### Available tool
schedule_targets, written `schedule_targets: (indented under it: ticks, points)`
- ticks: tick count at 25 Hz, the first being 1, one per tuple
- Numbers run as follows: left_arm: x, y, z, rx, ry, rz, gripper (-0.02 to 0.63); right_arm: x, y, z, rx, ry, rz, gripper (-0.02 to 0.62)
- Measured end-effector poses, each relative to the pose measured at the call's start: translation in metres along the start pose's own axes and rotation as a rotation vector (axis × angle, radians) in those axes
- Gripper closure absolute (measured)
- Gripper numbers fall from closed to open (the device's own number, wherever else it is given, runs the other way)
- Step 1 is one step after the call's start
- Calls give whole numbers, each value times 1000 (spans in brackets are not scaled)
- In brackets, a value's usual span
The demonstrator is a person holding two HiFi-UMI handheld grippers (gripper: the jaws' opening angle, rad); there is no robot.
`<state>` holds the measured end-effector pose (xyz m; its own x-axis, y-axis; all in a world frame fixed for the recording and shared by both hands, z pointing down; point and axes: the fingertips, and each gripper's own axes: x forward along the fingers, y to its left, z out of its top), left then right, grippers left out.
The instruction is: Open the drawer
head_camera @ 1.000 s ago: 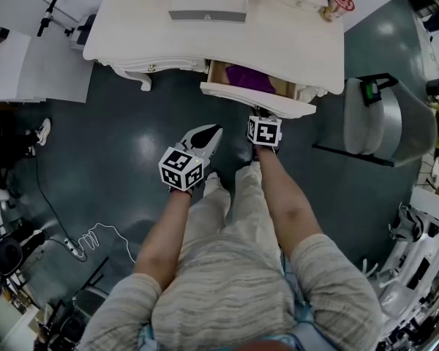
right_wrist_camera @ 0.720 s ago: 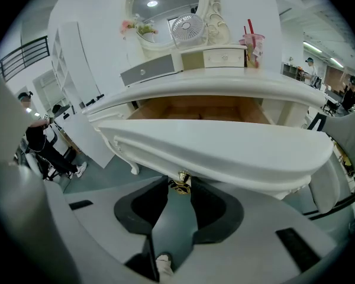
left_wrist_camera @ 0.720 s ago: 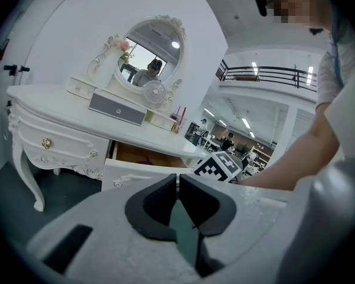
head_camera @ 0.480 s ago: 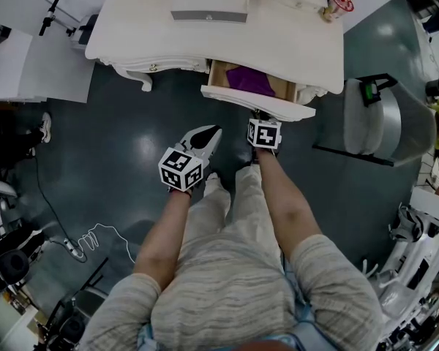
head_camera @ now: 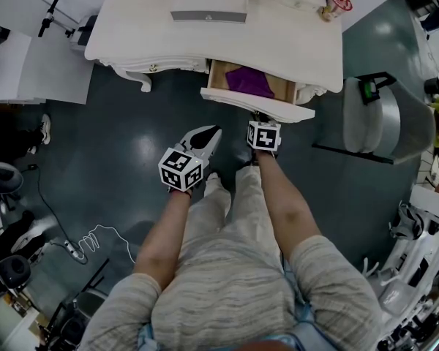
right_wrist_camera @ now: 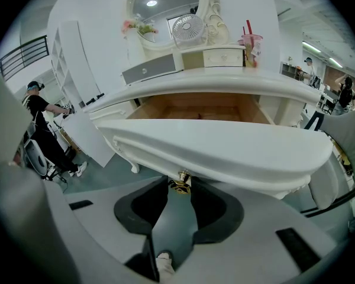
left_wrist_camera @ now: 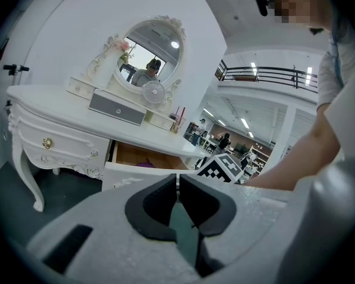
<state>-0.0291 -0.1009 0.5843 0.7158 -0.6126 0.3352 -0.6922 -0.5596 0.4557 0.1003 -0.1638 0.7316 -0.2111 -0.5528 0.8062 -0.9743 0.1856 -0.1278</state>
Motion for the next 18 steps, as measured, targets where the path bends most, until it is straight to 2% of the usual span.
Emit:
schedule_targets:
  ticks: [18]
  points:
    - [-3,-1,2,3,-3,-14,578,-9,5,-16,1,10,-7,477]
